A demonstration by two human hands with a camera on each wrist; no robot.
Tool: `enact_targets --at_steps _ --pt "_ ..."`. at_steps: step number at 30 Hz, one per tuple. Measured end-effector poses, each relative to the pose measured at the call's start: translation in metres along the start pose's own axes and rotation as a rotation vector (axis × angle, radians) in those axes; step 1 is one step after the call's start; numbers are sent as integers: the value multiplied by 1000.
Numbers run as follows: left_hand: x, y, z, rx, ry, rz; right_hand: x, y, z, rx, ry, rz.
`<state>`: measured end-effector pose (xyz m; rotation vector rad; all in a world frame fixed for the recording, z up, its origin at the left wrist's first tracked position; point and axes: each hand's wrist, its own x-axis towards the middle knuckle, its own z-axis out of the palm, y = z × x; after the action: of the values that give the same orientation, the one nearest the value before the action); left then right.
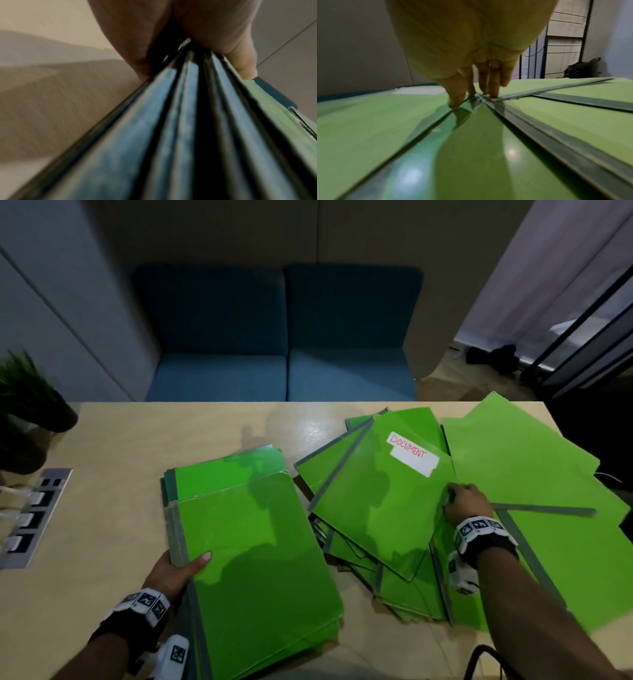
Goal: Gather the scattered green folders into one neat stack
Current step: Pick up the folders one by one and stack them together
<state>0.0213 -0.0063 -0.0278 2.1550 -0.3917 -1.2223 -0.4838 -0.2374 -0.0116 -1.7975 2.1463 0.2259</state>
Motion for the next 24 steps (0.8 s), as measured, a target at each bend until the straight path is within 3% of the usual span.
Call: enact_targets --at_steps 3,7,14,18,24 --pt "0 0 1 -21 -10 -12 6 13 -3 9 38 -72" --pt "-2 0 0 -39 -24 -17 3 31 0 -16 -185 -23" --pt "-4 2 1 -27 -9 -16 -15 37 5 -219 -57 -184" --pt "-8 5 1 -8 5 5 -26 26 4 -222 -128 -185" --pt "-10 7 -1 1 -12 2 -44 -5 1 -463 -182 -308"
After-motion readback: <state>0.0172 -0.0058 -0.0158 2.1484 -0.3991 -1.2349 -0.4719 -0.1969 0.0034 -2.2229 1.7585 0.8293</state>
